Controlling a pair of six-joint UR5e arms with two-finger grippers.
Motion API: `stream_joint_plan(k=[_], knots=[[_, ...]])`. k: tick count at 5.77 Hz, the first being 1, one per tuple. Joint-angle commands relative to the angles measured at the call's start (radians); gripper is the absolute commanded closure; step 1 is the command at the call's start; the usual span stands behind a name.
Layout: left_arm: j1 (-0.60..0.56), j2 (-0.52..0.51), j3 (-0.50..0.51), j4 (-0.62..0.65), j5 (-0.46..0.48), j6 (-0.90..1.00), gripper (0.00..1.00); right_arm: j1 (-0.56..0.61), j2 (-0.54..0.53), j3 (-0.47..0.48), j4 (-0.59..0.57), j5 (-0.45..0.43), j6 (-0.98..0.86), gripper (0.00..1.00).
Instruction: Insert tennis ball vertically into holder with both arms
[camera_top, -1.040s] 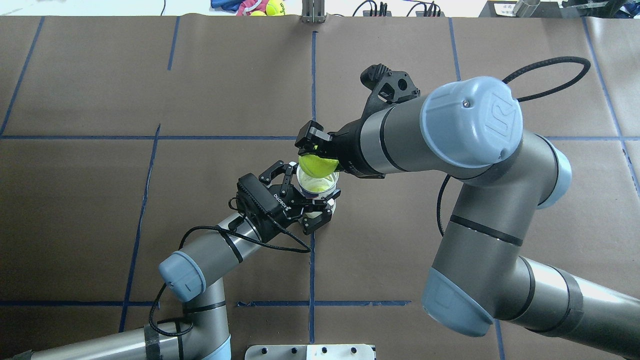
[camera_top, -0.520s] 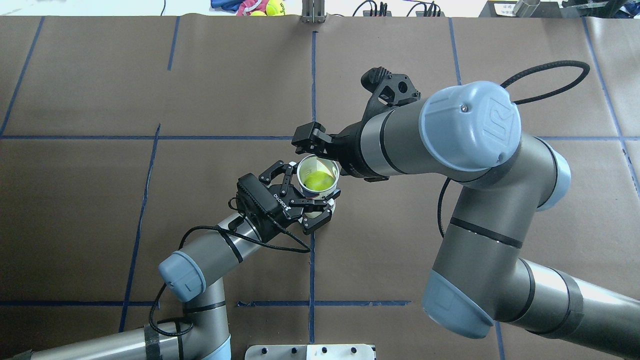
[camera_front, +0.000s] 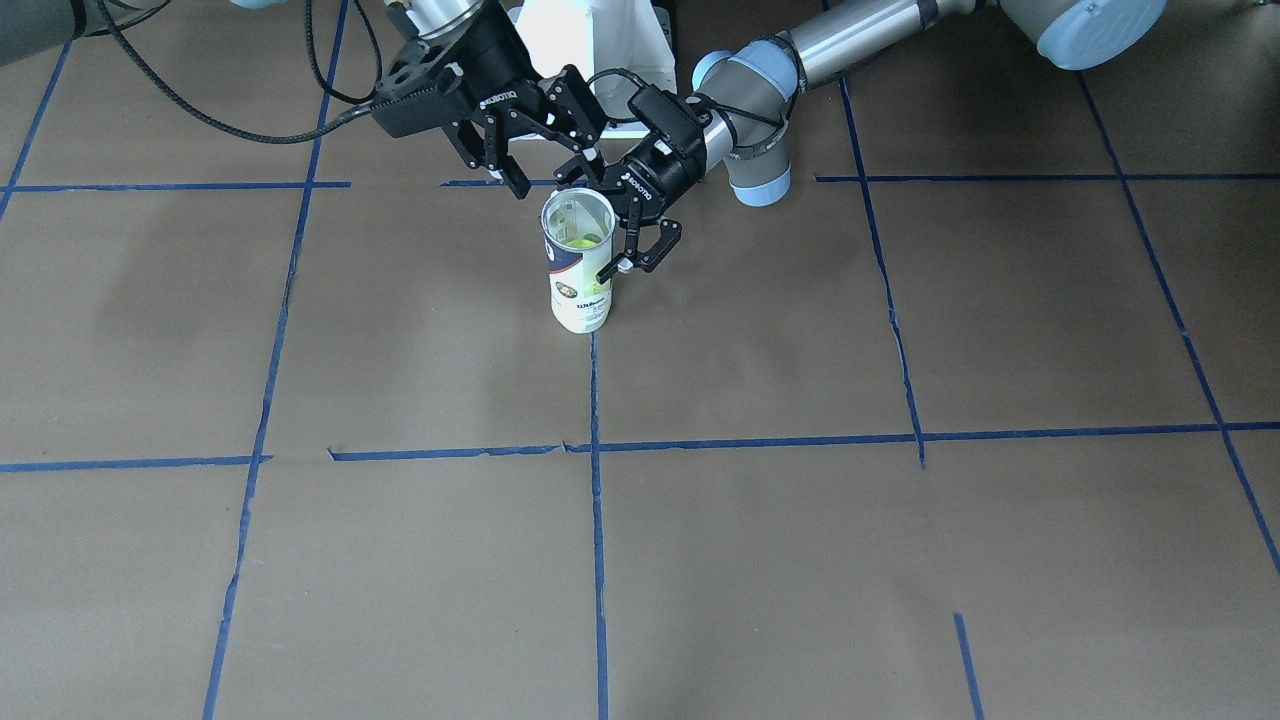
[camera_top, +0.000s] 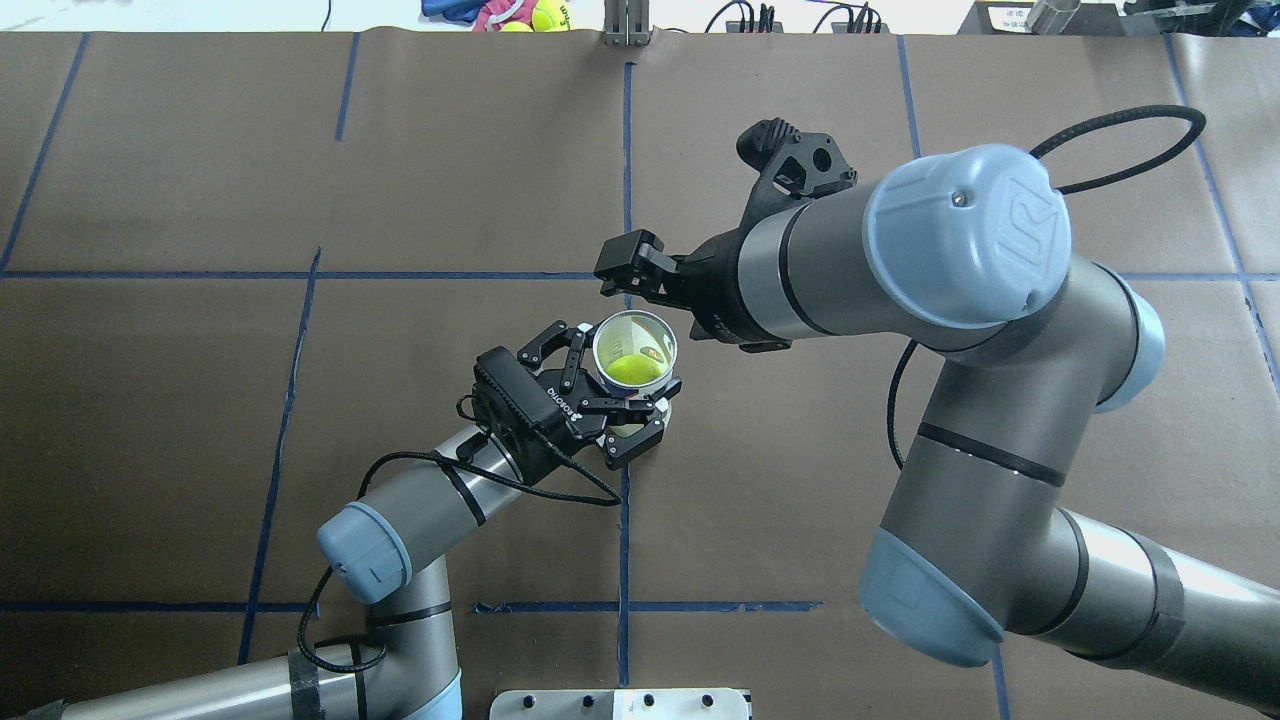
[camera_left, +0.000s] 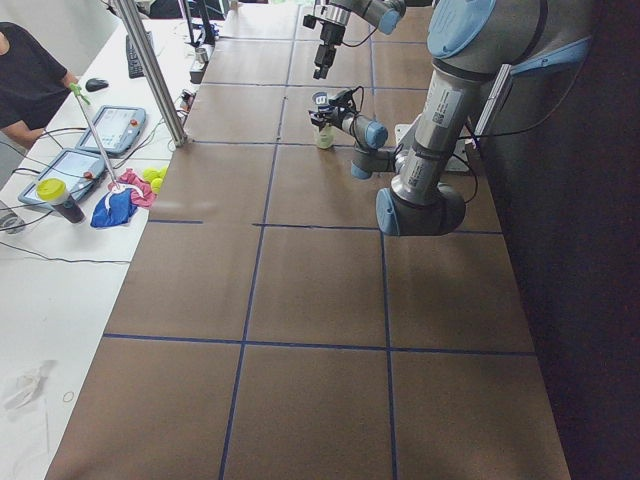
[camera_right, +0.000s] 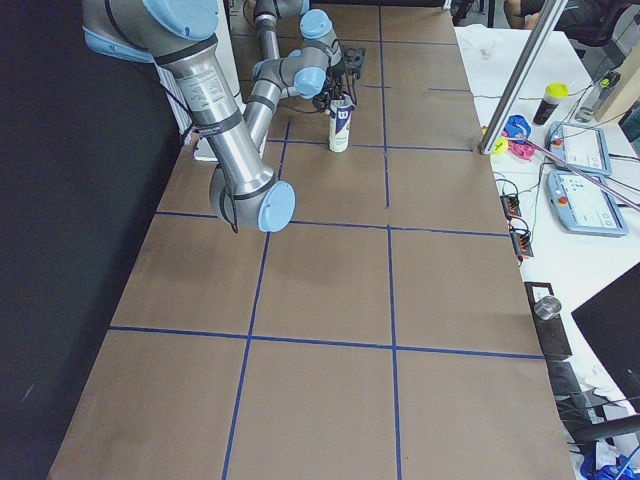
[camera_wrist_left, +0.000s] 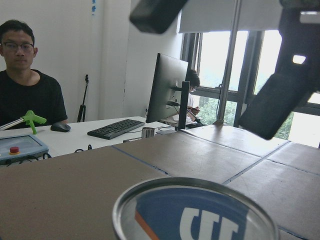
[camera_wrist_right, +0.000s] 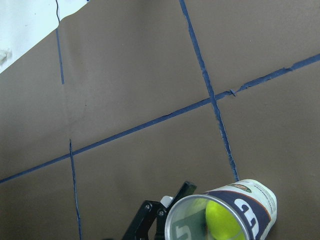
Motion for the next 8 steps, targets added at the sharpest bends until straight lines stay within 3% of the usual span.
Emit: stream_joint_plan(k=[1, 2, 4, 6, 8], knots=[[-0.003, -0.002, -0.052, 0.007, 0.000, -0.003, 0.00, 0.166, -0.070, 0.021, 0.000, 0.156, -0.129, 0.07], [-0.008, 0.001, -0.123, 0.021, 0.000, -0.003, 0.00, 0.270, -0.108, 0.006, -0.002, 0.232, -0.229, 0.07], [-0.052, 0.002, -0.249, 0.137, 0.000, -0.004, 0.00, 0.372, -0.148, -0.033, 0.000, 0.286, -0.340, 0.06], [-0.136, 0.012, -0.262, 0.161, 0.003, -0.098, 0.01, 0.432, -0.257, -0.033, 0.001, 0.309, -0.505, 0.05], [-0.231, 0.018, -0.281, 0.390, -0.010, -0.208, 0.00, 0.498, -0.343, -0.051, 0.004, 0.317, -0.689, 0.03]])
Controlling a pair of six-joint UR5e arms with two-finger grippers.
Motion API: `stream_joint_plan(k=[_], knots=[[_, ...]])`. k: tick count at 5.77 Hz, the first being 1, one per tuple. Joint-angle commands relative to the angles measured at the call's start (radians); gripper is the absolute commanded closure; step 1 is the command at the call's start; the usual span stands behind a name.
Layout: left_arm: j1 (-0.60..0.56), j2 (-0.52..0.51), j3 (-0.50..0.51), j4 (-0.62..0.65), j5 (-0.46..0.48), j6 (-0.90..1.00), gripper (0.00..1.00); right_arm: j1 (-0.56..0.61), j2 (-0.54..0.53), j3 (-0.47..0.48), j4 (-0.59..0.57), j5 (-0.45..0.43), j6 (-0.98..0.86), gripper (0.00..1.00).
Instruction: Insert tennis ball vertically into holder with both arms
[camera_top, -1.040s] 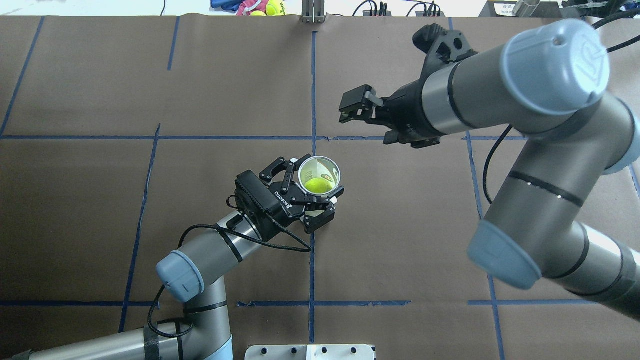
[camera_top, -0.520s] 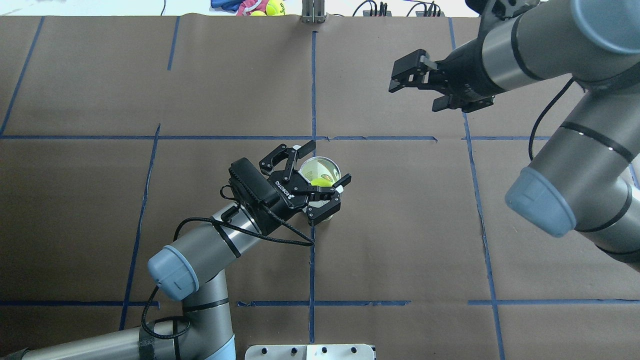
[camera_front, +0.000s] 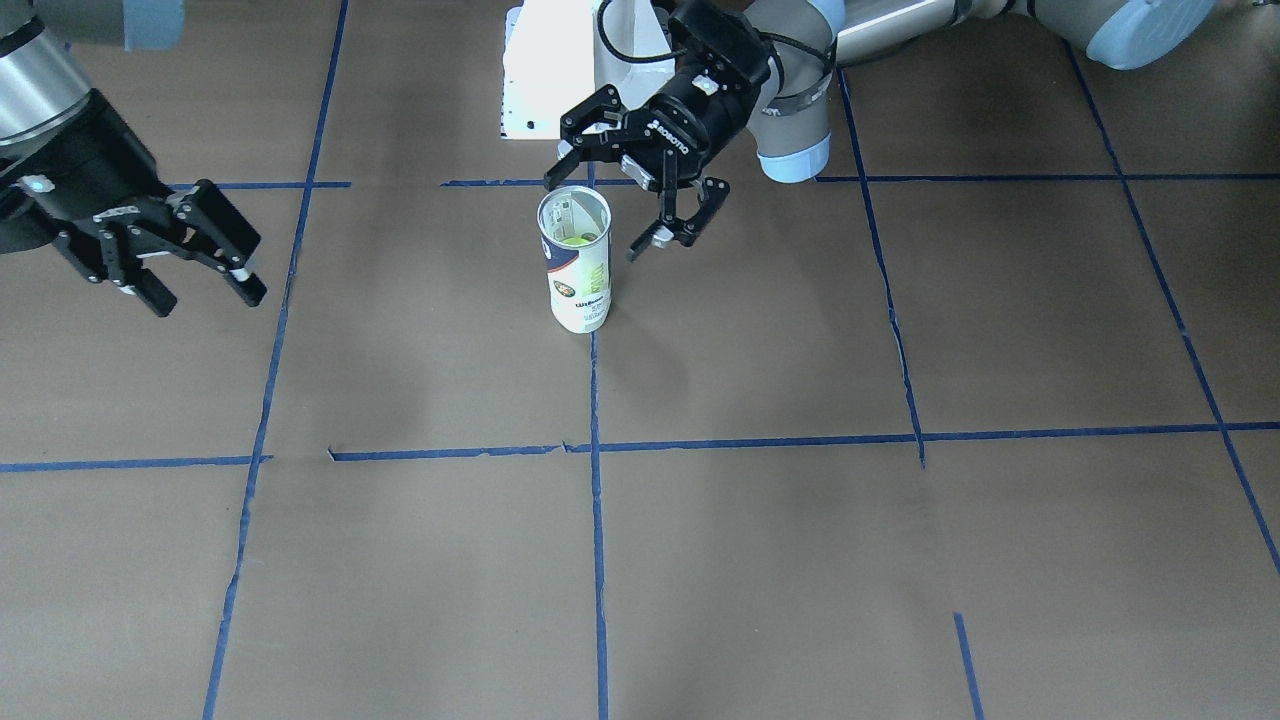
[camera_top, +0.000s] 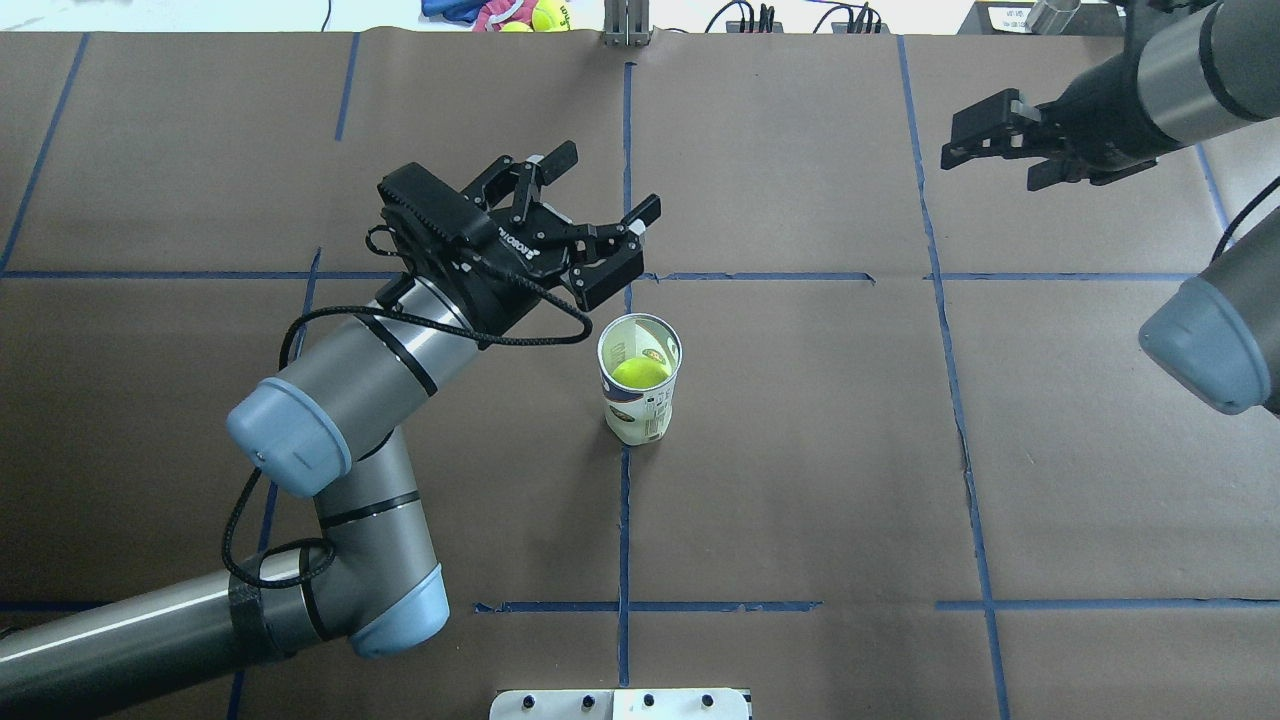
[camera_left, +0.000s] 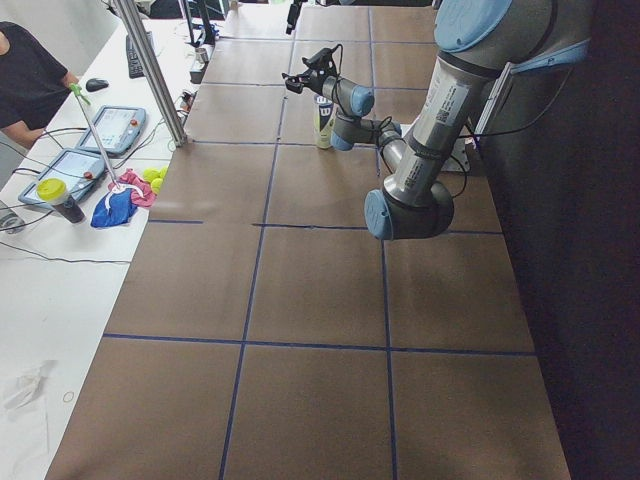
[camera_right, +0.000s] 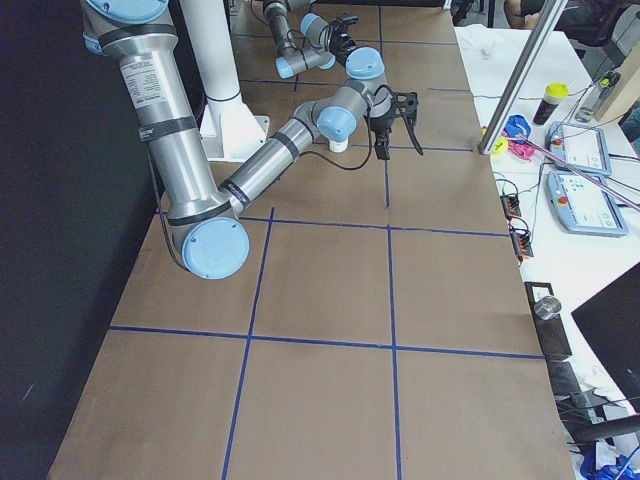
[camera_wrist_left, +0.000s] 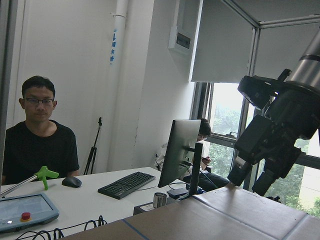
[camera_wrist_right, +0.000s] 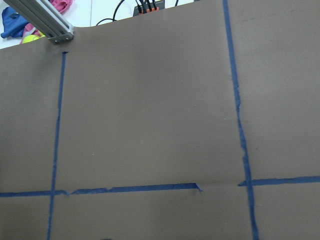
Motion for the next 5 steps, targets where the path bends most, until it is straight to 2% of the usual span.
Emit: stream_joint_plan(k=[1, 2, 3, 4, 5], knots=[[-0.103, 0.071, -0.005, 0.190, -0.032, -0.128, 0.00, 0.081, -0.047, -0.062, 0.001, 0.046, -0.184, 0.02], [-0.246, 0.144, -0.005, 0.297, -0.275, -0.138, 0.00, 0.159, -0.065, -0.117, 0.003, 0.109, -0.317, 0.02], [-0.395, 0.201, -0.002, 0.353, -0.533, -0.232, 0.00, 0.240, -0.094, -0.169, 0.003, 0.186, -0.451, 0.02], [-0.542, 0.235, 0.004, 0.428, -0.785, -0.233, 0.00, 0.317, -0.108, -0.240, 0.001, 0.250, -0.580, 0.02], [-0.679, 0.240, 0.013, 0.562, -1.036, -0.230, 0.01, 0.358, -0.110, -0.336, 0.004, 0.274, -0.687, 0.02]])
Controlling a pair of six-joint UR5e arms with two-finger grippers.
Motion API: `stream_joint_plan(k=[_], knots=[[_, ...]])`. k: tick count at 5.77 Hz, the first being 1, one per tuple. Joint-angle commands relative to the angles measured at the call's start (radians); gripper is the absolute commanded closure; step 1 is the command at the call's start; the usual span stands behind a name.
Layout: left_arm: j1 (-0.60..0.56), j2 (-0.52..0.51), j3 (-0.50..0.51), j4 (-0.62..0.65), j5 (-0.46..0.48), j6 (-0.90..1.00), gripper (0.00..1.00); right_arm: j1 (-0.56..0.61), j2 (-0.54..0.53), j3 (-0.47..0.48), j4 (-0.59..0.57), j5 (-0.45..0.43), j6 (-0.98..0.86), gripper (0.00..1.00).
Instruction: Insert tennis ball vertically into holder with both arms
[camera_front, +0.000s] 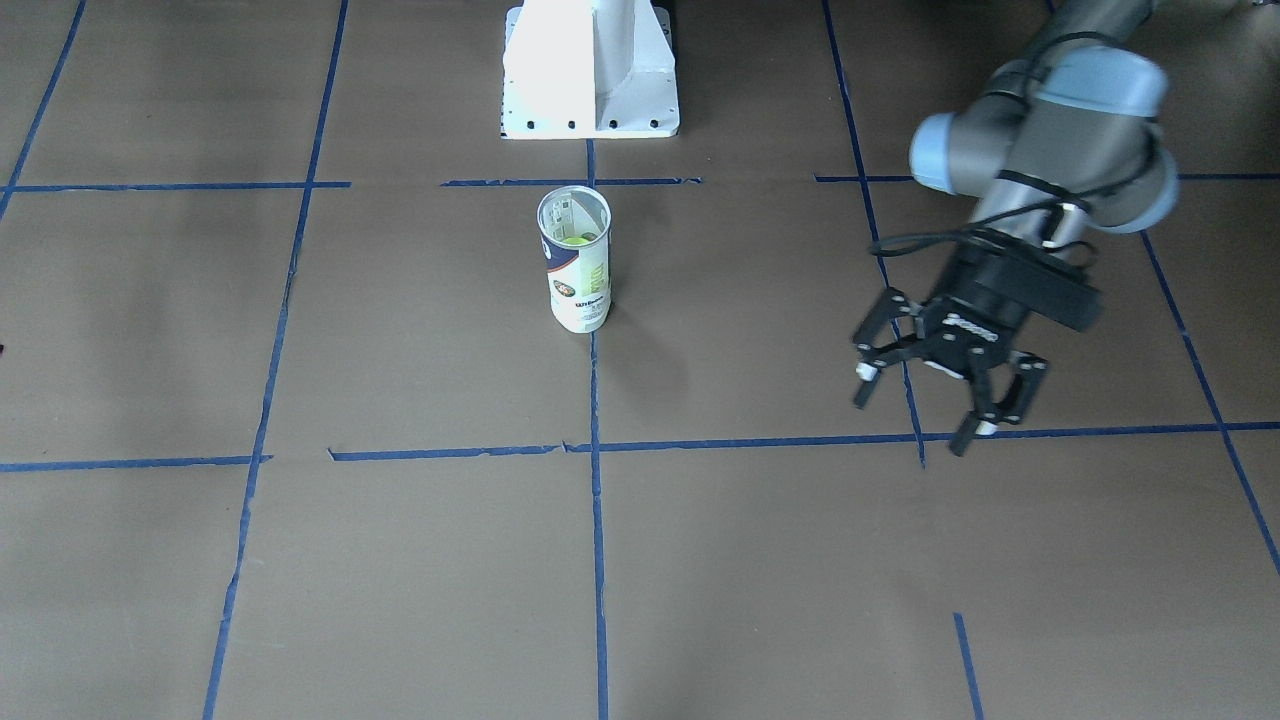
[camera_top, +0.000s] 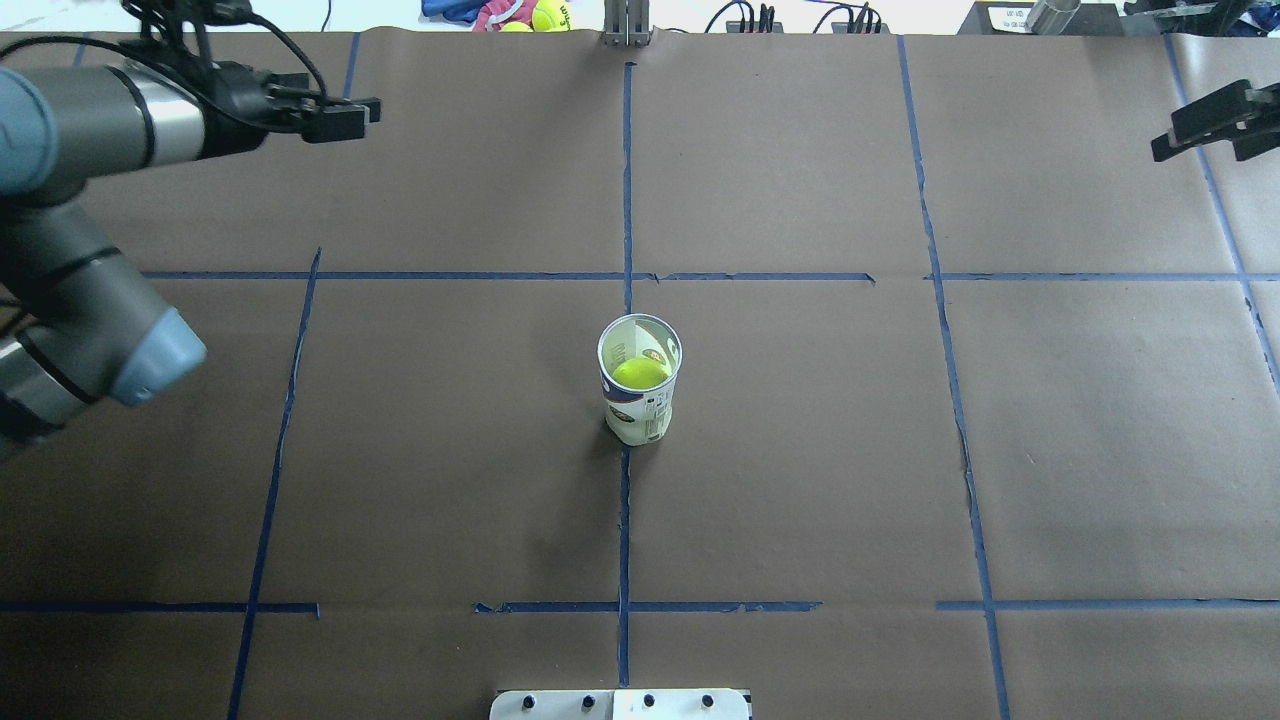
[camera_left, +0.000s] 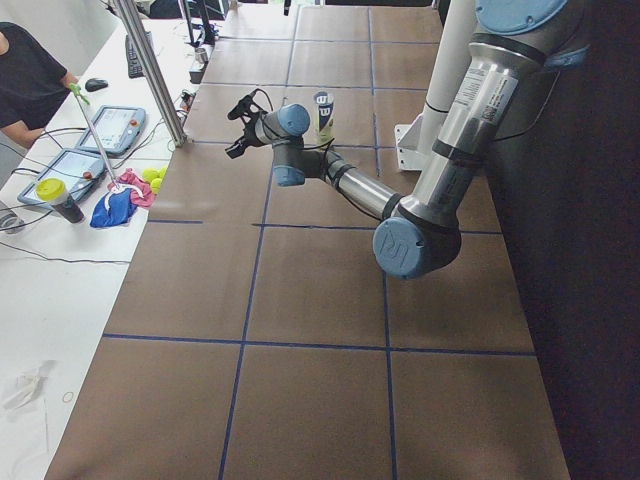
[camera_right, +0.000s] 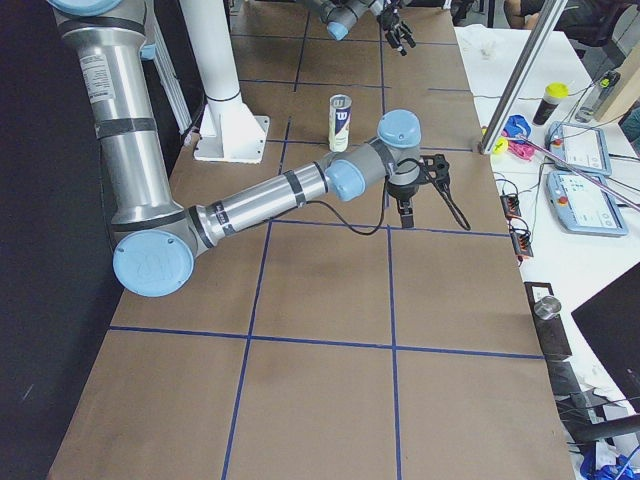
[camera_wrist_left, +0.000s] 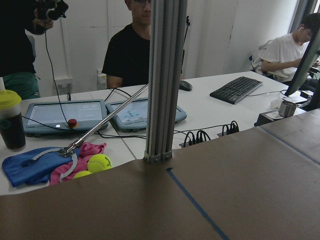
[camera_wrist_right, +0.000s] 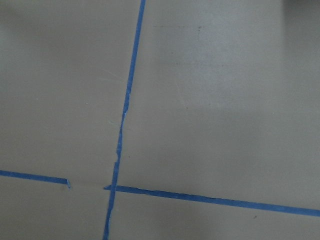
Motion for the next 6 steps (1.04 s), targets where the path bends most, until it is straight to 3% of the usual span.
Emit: stream_joint_plan(k=[1, 2, 4, 6], knots=[[-0.226, 0.071, 0.033, 0.164, -0.374, 0.081, 0.03, 0.096, -0.001, -0.166, 0.000, 0.033, -0.235, 0.02], [-0.298, 0.126, 0.053, 0.280, -0.377, 0.286, 0.03, 0.119, -0.001, -0.222, -0.001, 0.032, -0.318, 0.02], [-0.415, 0.155, 0.037, 0.707, -0.378, 0.665, 0.01, 0.170, 0.003, -0.318, -0.006, 0.035, -0.406, 0.01], [-0.487, 0.223, -0.017, 0.931, -0.388, 0.689, 0.00, 0.181, -0.017, -0.339, -0.009, 0.032, -0.417, 0.01]])
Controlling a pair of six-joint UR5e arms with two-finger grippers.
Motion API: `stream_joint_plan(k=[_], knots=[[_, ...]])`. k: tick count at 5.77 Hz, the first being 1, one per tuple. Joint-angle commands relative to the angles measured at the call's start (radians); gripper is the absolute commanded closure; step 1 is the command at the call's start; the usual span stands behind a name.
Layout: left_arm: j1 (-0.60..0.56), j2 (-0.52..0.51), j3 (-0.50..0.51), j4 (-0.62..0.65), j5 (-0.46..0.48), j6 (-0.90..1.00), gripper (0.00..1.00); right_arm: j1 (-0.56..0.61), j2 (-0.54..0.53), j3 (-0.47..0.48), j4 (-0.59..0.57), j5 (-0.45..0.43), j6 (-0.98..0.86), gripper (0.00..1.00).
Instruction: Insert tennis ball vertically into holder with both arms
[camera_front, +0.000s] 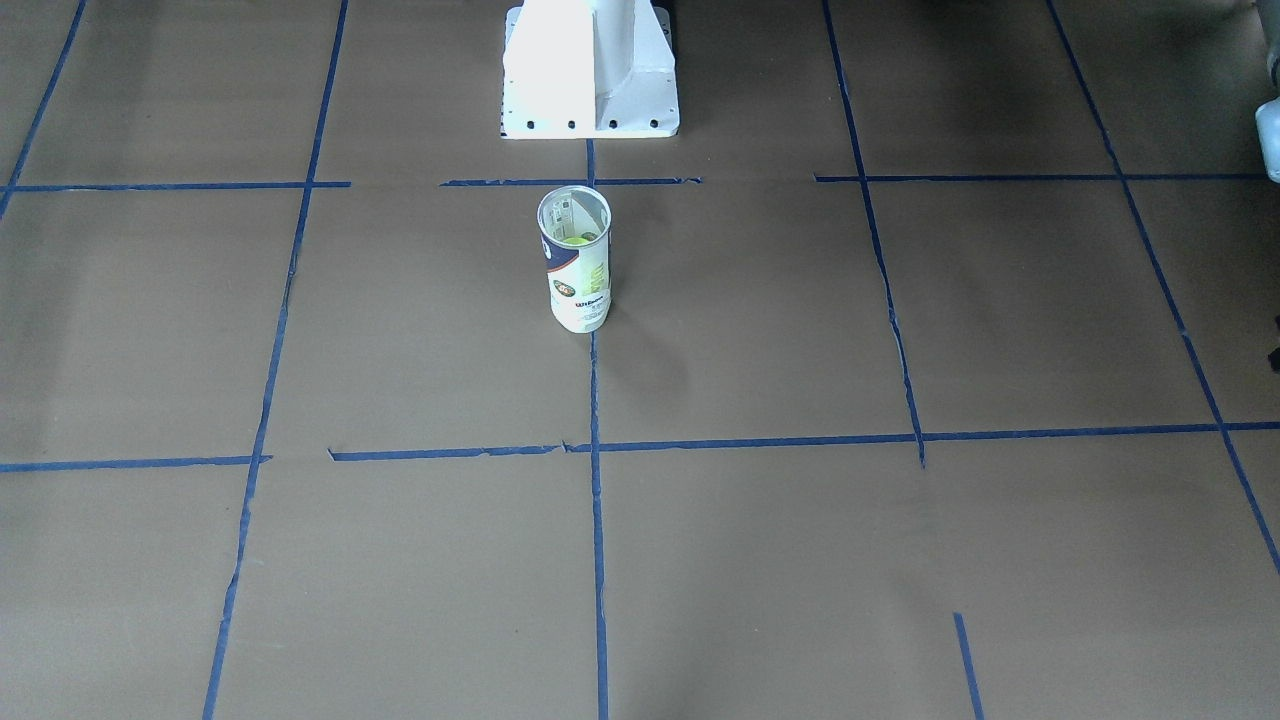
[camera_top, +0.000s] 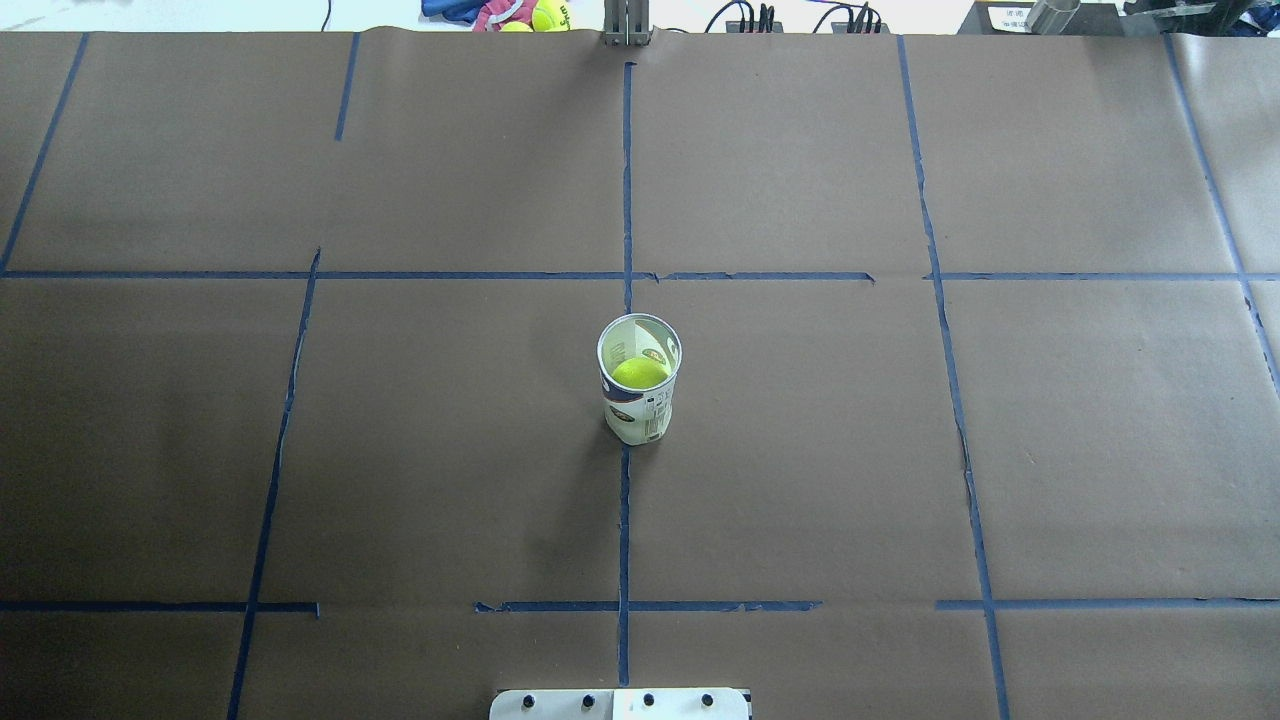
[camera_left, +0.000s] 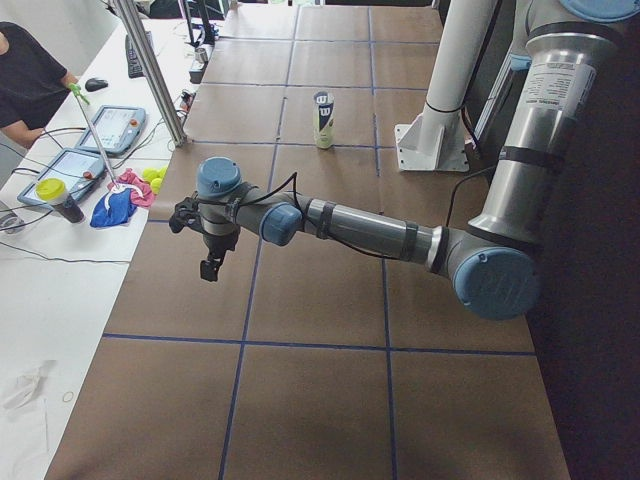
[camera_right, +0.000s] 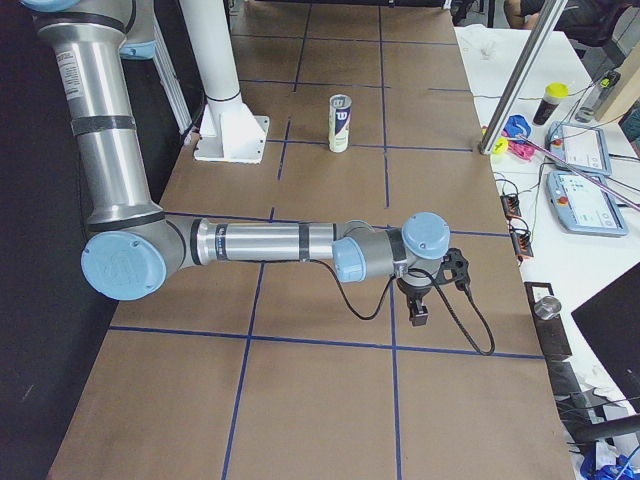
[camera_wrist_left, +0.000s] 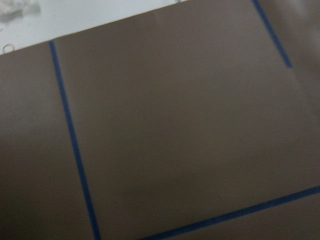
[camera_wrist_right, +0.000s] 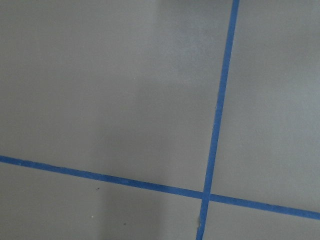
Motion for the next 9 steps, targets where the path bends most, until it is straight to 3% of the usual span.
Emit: stream_joint_plan(k=[1, 2, 3, 4, 7, 8, 9], knots=[[-0.050, 0.088, -0.066, 0.159, -0.021, 0.022, 0.00, 0.005, -0.014, -0.045, 0.000, -0.007, -0.006, 0.01], [-0.063, 0.090, -0.067, 0.257, -0.070, 0.169, 0.00, 0.005, -0.022, -0.071, 0.002, -0.006, -0.005, 0.00], [-0.113, 0.059, -0.068, 0.449, -0.072, 0.219, 0.00, 0.025, -0.045, -0.070, 0.005, 0.002, -0.006, 0.00], [-0.117, 0.082, -0.096, 0.487, -0.070, 0.227, 0.00, 0.036, -0.054, -0.057, -0.001, 0.005, -0.006, 0.00], [-0.109, 0.189, -0.076, 0.309, -0.078, 0.221, 0.00, 0.019, -0.056, -0.012, -0.069, 0.006, -0.112, 0.00], [-0.107, 0.189, -0.070, 0.305, -0.078, 0.221, 0.00, 0.008, -0.056, 0.090, -0.216, 0.000, -0.118, 0.00], [-0.107, 0.188, -0.075, 0.304, -0.079, 0.221, 0.00, 0.004, -0.121, 0.222, -0.306, -0.041, -0.129, 0.00]])
